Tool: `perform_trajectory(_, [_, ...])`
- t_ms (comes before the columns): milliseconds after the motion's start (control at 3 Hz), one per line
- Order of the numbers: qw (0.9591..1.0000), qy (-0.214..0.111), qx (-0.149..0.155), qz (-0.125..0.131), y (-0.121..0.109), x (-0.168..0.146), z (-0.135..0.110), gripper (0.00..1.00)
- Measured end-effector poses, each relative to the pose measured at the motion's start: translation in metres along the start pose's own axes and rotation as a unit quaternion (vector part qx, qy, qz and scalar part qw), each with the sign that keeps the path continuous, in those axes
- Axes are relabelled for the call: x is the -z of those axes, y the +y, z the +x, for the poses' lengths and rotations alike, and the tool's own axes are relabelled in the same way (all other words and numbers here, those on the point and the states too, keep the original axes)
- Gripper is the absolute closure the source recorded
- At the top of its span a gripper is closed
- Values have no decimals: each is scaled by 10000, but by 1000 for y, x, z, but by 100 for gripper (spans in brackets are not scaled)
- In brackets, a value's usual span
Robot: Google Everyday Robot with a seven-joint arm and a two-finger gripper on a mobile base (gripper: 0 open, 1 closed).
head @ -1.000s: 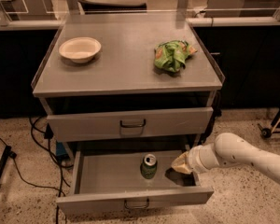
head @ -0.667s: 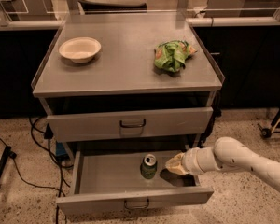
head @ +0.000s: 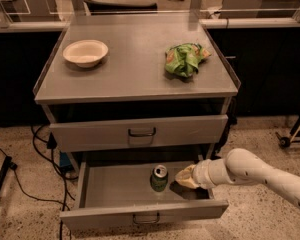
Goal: Pick green can from middle drawer and place on counter
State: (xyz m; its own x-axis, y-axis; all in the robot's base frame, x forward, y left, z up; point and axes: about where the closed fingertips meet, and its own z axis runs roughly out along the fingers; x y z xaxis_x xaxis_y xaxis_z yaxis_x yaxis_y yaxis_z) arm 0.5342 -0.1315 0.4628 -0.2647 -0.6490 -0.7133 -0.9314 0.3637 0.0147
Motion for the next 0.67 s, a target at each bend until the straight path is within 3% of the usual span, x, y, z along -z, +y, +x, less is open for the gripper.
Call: perform_trajectory(667, [9999,-120,76,-26,-3,-25,0,29])
